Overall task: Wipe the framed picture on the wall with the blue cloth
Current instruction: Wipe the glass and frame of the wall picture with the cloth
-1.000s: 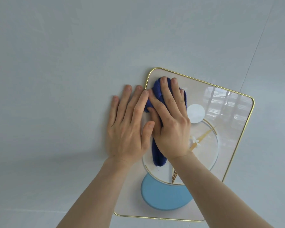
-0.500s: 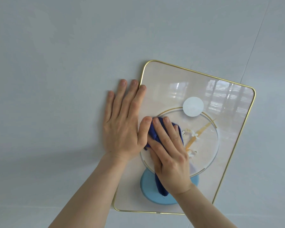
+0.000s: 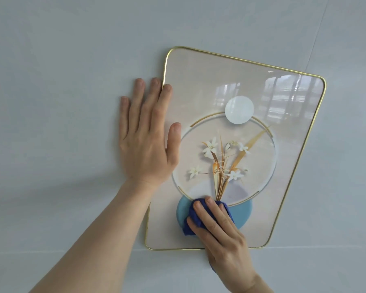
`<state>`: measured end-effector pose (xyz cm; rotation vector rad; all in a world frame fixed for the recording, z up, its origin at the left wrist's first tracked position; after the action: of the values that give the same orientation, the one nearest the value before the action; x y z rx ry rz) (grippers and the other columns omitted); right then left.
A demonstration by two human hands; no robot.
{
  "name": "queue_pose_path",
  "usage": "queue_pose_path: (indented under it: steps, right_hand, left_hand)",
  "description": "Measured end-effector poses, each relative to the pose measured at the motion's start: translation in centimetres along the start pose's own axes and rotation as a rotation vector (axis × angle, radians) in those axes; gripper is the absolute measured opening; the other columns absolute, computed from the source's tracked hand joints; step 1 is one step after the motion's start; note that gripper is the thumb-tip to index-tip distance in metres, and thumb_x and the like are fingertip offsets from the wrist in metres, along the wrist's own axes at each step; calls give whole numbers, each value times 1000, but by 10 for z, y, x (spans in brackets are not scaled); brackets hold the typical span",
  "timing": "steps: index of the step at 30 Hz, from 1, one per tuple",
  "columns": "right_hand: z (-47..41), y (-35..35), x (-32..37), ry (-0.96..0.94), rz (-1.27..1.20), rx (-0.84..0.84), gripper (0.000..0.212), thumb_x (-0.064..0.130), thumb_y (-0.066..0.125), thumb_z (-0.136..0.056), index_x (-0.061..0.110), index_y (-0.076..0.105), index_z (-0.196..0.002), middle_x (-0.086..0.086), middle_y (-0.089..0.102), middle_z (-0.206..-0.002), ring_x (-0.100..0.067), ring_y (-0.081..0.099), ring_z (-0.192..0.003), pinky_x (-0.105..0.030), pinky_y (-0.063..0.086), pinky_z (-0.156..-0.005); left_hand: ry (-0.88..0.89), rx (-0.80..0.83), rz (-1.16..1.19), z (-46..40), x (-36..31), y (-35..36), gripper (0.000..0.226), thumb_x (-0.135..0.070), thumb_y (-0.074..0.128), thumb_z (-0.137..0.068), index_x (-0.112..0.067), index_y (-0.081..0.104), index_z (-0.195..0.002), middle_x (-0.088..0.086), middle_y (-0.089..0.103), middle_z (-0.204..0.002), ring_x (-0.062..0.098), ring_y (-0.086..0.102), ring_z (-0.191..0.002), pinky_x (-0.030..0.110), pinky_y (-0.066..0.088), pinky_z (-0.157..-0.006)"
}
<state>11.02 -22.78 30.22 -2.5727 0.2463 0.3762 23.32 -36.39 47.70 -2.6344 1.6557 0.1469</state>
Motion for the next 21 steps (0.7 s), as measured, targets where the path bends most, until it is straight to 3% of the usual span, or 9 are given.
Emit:
queue_pose_path:
  steps: [6, 10, 12, 17, 21]
  right_hand:
    - [17, 3, -1, 8, -2, 17, 49, -5, 39, -105, 19, 65, -140, -1, 55, -155, -26, 42, -152, -44, 36, -126]
    - [31, 3, -2, 3, -4, 55, 43, -3, 54, -103, 19, 66, -139, 4, 54, -155, -23, 42, -152, -42, 38, -124]
    - [32, 0, -2, 20, -25, 69, 42, 1, 41, -109, 17, 72, -132, 4, 58, -152, -23, 45, -150, -43, 43, -121]
    - [20, -15, 7, 36, -34, 114, 61, 0, 20, -110, 16, 79, -118, 1, 67, -143, -25, 55, -142, -43, 55, -108]
    - [14, -32, 7, 111, -113, 157, 52, -8, 53, -77, 22, 77, -111, 1, 69, -141, -23, 59, -139, -34, 63, -92]
  left_hand:
    - [4, -2, -20, -1, 0, 0, 59, -36, 31, -104, -10, 39, -156, 8, 40, -164, 30, 26, -157, 50, 17, -130]
    - [0, 7, -24, -1, 0, 0, 60, -39, 28, -104, -9, 39, -156, 9, 40, -164, 32, 26, -157, 51, 16, -129]
    - [-6, 16, -16, -2, 0, 0, 60, -40, 28, -105, -10, 39, -155, 9, 40, -164, 32, 25, -157, 52, 16, -129]
    - [-32, 99, 44, -3, 0, -5, 59, -40, 36, -104, -10, 38, -156, 11, 36, -165, 32, 21, -158, 53, 14, -129]
    - [-83, 223, 132, -9, -2, -18, 59, -42, 39, -103, -15, 36, -156, 7, 32, -168, 26, 16, -160, 49, 13, -130]
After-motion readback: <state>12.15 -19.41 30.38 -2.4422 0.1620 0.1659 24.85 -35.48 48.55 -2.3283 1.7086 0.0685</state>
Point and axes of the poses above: each hand's wrist, its own z-axis away from the middle knuckle, its own y-axis out of the palm, x = y × z, the point moved 7 cm from there along -z, towards the middle knuckle
